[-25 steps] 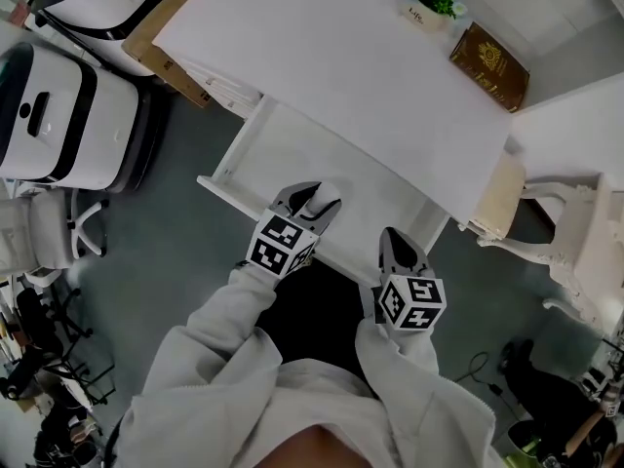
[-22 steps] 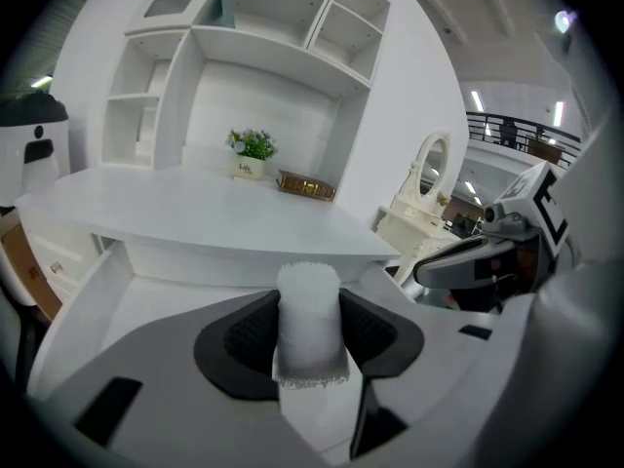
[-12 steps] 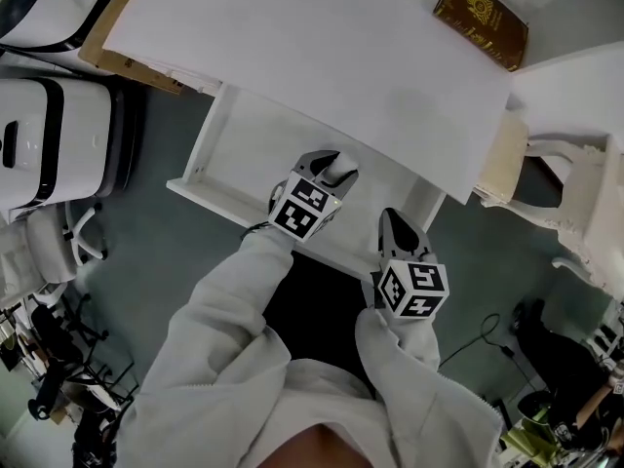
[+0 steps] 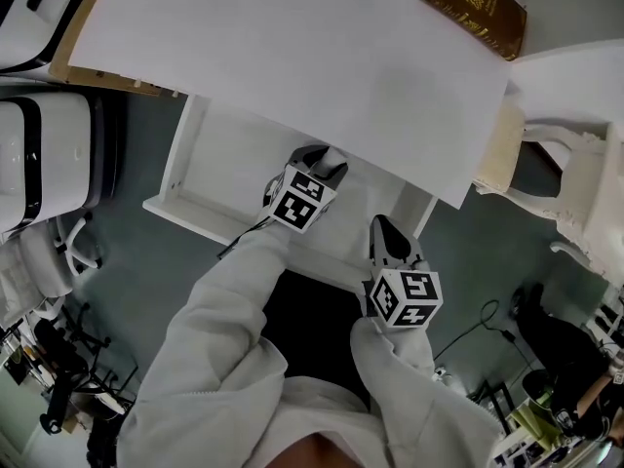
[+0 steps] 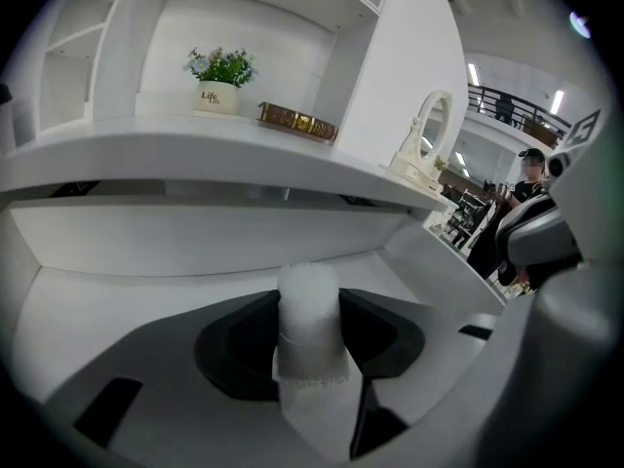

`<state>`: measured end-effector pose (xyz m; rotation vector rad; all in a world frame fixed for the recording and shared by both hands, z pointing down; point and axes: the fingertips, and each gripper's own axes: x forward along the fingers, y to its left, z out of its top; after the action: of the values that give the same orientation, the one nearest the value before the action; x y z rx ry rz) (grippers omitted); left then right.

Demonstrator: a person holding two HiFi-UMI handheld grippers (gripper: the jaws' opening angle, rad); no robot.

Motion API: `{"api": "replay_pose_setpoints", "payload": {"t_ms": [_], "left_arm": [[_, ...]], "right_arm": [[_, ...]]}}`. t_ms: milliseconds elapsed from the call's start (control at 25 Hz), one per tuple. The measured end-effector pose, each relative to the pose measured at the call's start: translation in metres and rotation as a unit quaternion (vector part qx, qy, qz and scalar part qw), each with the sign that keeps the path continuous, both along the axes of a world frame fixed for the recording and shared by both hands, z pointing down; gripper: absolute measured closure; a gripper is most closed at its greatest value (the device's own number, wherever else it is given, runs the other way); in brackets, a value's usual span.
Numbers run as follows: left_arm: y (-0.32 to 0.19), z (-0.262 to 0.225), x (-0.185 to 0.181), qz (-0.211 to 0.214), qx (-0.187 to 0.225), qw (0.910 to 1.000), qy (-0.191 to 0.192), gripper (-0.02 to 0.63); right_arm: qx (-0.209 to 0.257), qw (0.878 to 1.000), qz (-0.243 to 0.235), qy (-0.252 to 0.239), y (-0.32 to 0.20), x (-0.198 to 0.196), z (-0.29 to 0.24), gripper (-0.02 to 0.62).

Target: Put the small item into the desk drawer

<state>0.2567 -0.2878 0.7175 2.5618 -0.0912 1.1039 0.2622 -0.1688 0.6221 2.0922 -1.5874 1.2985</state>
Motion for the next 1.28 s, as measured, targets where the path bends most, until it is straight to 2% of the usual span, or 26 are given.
{"api": "replay_pose_setpoints", "payload": {"t_ms": [200, 360, 680, 920, 1000, 1120, 1280], "left_arm": [[0.007, 0.016, 0.005, 0.019, 0.004, 0.9996, -0.019, 0.416], [0.012, 0.021, 0.009, 0.032, 0.009, 0.9993, -0.018, 0.414], [0.012, 0.023, 0.011, 0.031, 0.022, 0.9990, -0.025, 0.413], [0.012, 0.024, 0.011, 0.025, 0.010, 0.9991, -0.034, 0.409], [0.016, 0.023, 0.011, 0.024, -0.009, 0.9992, -0.030, 0.374], [0.020, 0.020, 0.012, 0.021, -0.014, 0.9993, -0.028, 0.254], [0.009, 0.016, 0.003, -0.001, 0.006, 0.9995, -0.030, 0.229]], "right_arm": [[-0.006, 1.000, 0.005, -0.006, 0.003, 0.006, 0.007, 0.561], [-0.007, 1.000, 0.009, -0.008, 0.004, 0.008, 0.009, 0.561], [-0.004, 1.000, 0.008, -0.003, 0.003, 0.011, 0.008, 0.561], [0.004, 1.000, 0.011, 0.002, 0.001, 0.013, 0.003, 0.561], [0.008, 1.000, 0.011, 0.005, 0.002, 0.013, 0.000, 0.561], [0.011, 1.000, 0.017, 0.006, 0.005, 0.015, -0.003, 0.561], [0.017, 1.000, 0.021, 0.005, 0.007, 0.015, -0.006, 0.561]]}}
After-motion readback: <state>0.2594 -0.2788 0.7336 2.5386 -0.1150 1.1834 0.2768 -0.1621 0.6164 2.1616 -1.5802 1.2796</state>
